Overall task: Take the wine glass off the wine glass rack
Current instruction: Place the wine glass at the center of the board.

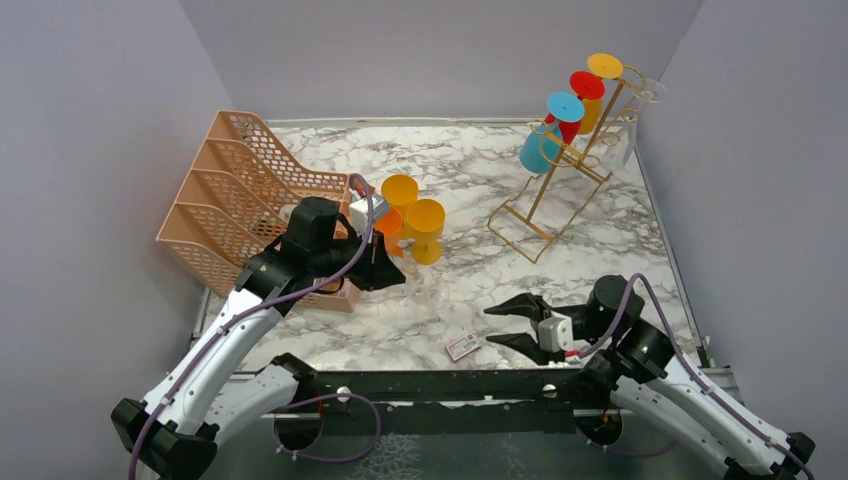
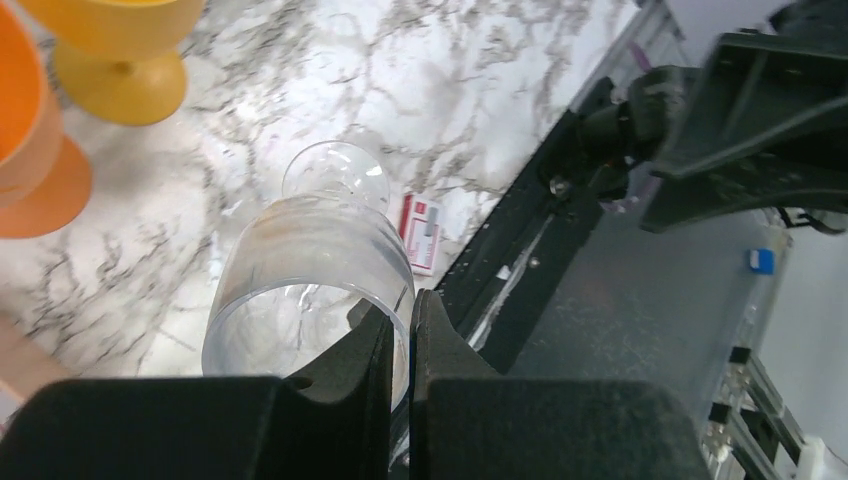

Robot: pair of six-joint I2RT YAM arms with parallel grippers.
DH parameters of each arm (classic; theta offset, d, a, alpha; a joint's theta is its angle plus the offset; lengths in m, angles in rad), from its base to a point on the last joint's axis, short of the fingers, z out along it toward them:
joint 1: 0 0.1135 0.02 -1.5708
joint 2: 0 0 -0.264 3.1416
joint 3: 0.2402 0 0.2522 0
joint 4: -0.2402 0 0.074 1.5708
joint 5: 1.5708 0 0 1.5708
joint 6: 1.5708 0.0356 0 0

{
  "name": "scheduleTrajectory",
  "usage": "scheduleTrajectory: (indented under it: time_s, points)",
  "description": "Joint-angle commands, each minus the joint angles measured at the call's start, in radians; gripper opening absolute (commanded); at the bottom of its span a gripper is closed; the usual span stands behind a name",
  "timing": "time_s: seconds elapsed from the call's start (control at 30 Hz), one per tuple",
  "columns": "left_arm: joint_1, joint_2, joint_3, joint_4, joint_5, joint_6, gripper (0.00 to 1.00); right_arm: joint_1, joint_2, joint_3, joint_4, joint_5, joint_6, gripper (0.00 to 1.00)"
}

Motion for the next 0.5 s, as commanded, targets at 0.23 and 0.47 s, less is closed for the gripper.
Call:
scheduleTrajectory:
  time_s: [0.23, 0.47]
  points:
    - [-0.076, 0.107, 0.082, -0.116, -0.403, 0.016, 0.00, -0.002, -0.055, -0.051, 0.223, 0.229, 0.225, 0.56]
    - [-0.181, 0.206, 0.179, -0.237, -0.597, -0.015, 0.00, -0.002, -0.059, -0.055, 0.243, 0.315, 0.266, 0.59]
